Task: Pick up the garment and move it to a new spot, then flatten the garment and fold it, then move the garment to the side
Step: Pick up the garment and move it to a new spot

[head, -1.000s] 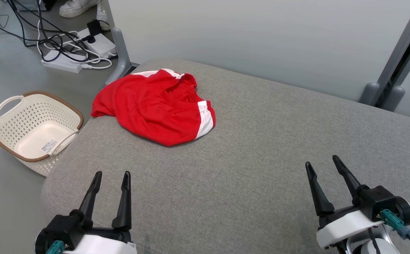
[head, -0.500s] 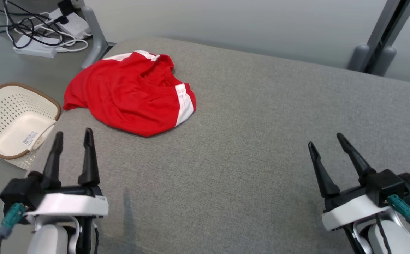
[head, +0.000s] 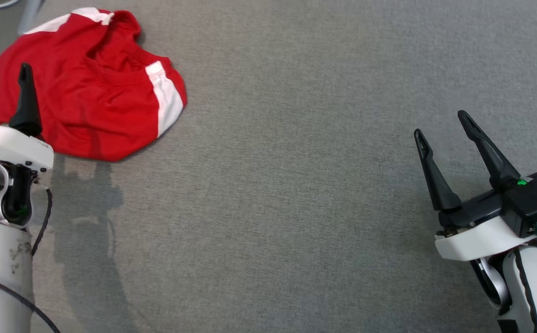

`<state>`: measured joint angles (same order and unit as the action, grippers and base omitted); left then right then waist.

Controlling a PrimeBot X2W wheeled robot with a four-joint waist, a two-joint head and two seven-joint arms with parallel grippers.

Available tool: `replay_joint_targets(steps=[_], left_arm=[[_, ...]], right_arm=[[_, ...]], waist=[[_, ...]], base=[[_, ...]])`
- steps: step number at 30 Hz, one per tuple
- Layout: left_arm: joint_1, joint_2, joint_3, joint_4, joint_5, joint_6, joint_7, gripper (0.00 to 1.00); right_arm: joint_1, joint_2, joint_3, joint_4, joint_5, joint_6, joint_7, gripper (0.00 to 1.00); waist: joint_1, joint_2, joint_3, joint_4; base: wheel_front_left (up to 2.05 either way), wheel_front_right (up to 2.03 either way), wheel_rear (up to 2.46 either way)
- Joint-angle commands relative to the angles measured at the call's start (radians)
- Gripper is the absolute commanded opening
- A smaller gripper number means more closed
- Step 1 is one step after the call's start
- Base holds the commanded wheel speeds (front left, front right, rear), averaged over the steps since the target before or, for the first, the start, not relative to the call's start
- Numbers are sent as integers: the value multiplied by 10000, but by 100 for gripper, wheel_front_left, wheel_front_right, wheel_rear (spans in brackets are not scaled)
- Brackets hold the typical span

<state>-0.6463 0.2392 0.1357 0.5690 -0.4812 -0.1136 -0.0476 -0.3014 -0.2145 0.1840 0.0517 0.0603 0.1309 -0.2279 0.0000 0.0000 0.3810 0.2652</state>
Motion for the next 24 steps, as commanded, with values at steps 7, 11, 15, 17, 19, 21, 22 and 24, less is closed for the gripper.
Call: replay_joint_targets(steps=[7, 11, 15, 17, 19, 21, 22, 24], left_arm=[[-1426, 883, -676, 2123, 245, -75, 2035, 100], [-1926, 1142, -920, 2945, 306, -67, 2799, 100], [-2196, 1166, -1110, 3882, 371, -19, 3140, 100], [-2322, 1171, -1180, 4290, 397, -28, 3242, 100], [-2375, 1136, -1189, 4602, 330, -33, 3210, 8], [-2431, 1101, -1272, 4913, 279, -62, 3273, 0], [-2419, 1052, -1339, 5022, 253, -81, 3290, 0], [-2443, 1058, -1384, 5110, 221, -113, 3088, 0]], right_arm=[[-121, -34, 22, -205, -77, -3, 74, 100], [-86, 48, 96, -154, -146, -3, -11, 100], [-154, 76, 121, -86, -177, -3, -71, 100], [-182, 128, 98, -51, -185, -3, -93, 100], [-204, 153, 98, -17, -208, -3, -124, 100], [-196, 182, 80, 22, -226, -3, -127, 100], [-186, 193, 57, 49, -234, -3, -144, 100], [-159, 226, 37, 116, -231, -3, -178, 100]], waist=[[0, 0, 1087, -996], [0, 0, 1225, -1150], [0, 0, 1336, -1270], [0, 0, 1351, -1310], [0, 0, 1368, -1348], [0, 0, 1363, -1372], [0, 0, 1340, -1371], [0, 0, 1261, -1360]], base=[[0, 0, 0], [0, 0, 0], [0, 0, 0], [0, 0, 0], [0, 0, 0], [0, 0, 0], [0, 0, 0], [0, 0, 0]])
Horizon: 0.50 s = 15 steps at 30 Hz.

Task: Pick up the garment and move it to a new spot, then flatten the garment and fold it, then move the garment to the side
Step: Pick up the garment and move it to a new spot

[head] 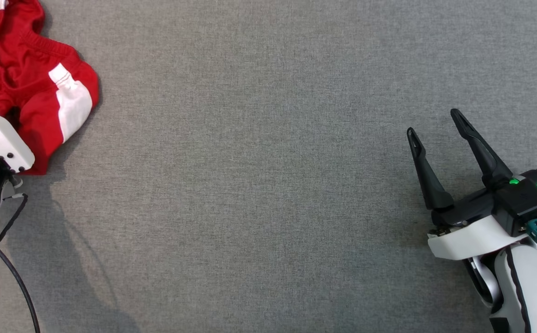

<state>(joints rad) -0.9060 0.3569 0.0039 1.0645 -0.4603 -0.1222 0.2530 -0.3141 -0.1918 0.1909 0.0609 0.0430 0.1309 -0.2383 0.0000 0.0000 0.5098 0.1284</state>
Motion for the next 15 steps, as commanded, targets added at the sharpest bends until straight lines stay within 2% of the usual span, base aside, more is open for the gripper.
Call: replay_joint_targets(steps=[1, 5, 11, 15], left_arm=[[132, -50, -97, 152, 34, -41, -116, 0], [34, 86, -120, -86, 54, -72, -1348, 0], [195, -238, -251, -738, -88, -93, -3446, 0], [474, -585, -913, -1682, -376, -101, -4228, 0]], right_arm=[[-18, 30, -28, 58, -60, -3, -93, 100], [-2, 107, -48, 215, -38, -3, -120, 100], [91, 242, -28, 534, 31, -3, -216, 100], [158, 300, -164, 717, 54, -3, -251, 100]], waist=[[0, 0, -86, 10], [0, 0, -434, 49], [0, 0, -1338, 176], [0, 0, -1962, 266]], base=[[0, 0, 0], [0, 0, 0], [0, 0, 0], [0, 0, 0]])
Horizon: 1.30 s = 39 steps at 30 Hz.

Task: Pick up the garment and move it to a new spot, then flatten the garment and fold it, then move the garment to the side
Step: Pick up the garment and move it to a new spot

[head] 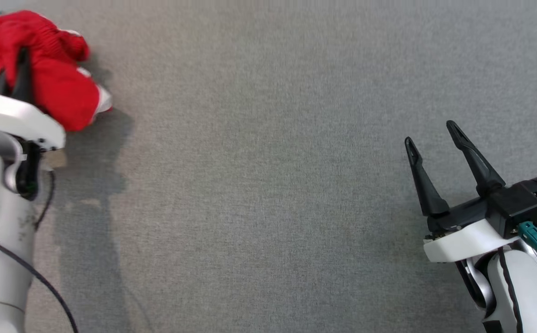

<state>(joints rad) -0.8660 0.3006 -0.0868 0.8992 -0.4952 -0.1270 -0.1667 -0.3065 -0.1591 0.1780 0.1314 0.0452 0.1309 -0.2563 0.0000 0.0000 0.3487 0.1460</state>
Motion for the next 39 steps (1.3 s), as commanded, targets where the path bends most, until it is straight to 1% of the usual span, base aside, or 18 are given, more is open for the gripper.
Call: replay_joint_targets(steps=[1, 6, 7, 10, 14, 18, 23, 27, 29, 30, 31, 32, 33, 36, 39], left_arm=[[181, -84, -240, -318, -125, -54, -101, 0], [829, -309, -1277, -1623, -536, -37, -198, 0], [829, -309, -1277, -1623, -536, -37, -198, 0], [1207, -609, -1770, -2424, -704, -38, -168, 0], [1732, -1129, -2283, -3378, -798, -38, -34, 0], [2165, -1599, -2848, -4123, -496, 160, 19, 0], [2584, -2063, -3385, -4485, -382, 490, 60, 0], [2841, -2229, -3942, -4172, -14, 790, -42, 0], [2939, -2305, -4191, -3858, 61, 865, -87, 0], [2981, -2325, -4305, -3690, 113, 890, -135, 12], [3028, -2337, -4396, -3496, 149, 933, -185, 42], [3076, -2345, -4516, -3289, 220, 965, -204, 78], [3108, -2354, -4623, -3063, 260, 1015, -215, 100], [3110, -2384, -4805, -2600, 316, 1061, -296, 100], [3009, -2403, -4627, -2504, 147, 1131, -552, 100]], right_arm=[[121, -24, -78, 58, 46, -3, -79, 100], [256, 84, -351, 228, 143, -3, -102, 100], [256, 84, -351, 228, 143, -3, -102, 100], [330, 156, -553, 275, 169, -3, -104, 100], [412, 302, -715, 228, 192, -3, -103, 100], [483, 443, -862, 136, 230, -3, -104, 100], [489, 609, -1058, 68, 271, -3, -104, 100], [443, 702, -1121, 79, 319, -3, -94, 100], [420, 744, -1148, 108, 342, -3, -93, 100], [411, 763, -1144, 121, 340, -3, -93, 100], [401, 780, -1141, 127, 355, -3, -91, 100], [398, 786, -1137, 134, 365, -3, -92, 100], [408, 795, -1140, 144, 376, -3, -92, 100], [502, 838, -1192, 158, 363, -3, -90, 100], [591, 868, -1241, 202, 372, -3, -89, 100]], waist=[[0, 0, -525, 112], [0, 0, -1244, 75], [0, 0, -1244, 75], [0, 0, -1504, -47], [0, 0, -1720, -384], [0, 0, -1828, -873], [0, 0, -1841, -1620], [0, 0, -1785, -2178], [0, 0, -1751, -2408], [0, 0, -1736, -2511], [0, 0, -1721, -2604], [0, 0, -1709, -2676], [0, 0, -1701, -2730], [0, 0, -1690, -2778], [0, 0, -1726, -2668]], base=[[0, 0, 0], [0, 0, 0], [0, 0, 0], [0, 0, 0], [0, 0, 0], [0, 0, 0], [0, 0, 0], [0, 0, 0], [0, 0, 0], [0, 0, 0], [0, 0, 0], [0, 0, 0], [0, 0, 0], [0, 0, 0], [0, 0, 0]])
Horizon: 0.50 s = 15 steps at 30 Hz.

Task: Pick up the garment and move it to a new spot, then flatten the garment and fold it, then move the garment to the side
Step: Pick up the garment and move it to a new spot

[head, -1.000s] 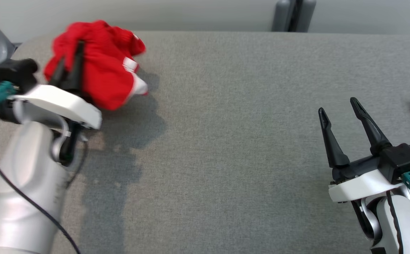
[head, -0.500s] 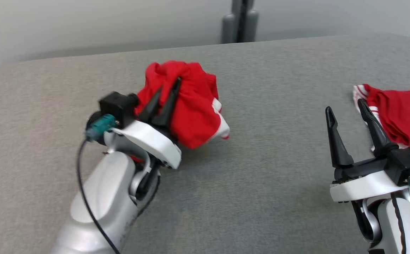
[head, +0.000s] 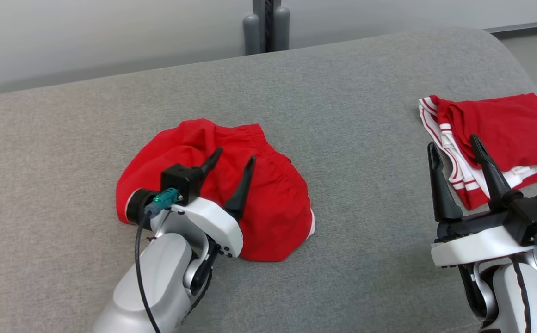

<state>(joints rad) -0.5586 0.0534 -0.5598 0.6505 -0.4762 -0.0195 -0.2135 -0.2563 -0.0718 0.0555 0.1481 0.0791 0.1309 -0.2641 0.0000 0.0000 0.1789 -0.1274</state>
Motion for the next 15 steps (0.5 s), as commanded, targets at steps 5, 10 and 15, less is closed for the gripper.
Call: replay_joint_targets(steps=[5, 10, 15], left_arm=[[-159, 324, 613, -330, -97, 272, -415, 100], [593, 989, 1349, -1396, 156, 577, -506, 100], [1587, 1239, 1970, -2424, 287, 560, -506, 100]], right_arm=[[233, 25, 34, 186, 103, -3, -11, 100], [431, 39, 147, 571, 279, -3, -11, 100], [567, 43, 177, 829, 387, -3, -11, 100]], waist=[[0, 0, -240, 489], [0, 0, -568, 1164], [0, 0, -707, 1621]], base=[[0, 0, 0], [0, 0, 0], [0, 0, 0]])
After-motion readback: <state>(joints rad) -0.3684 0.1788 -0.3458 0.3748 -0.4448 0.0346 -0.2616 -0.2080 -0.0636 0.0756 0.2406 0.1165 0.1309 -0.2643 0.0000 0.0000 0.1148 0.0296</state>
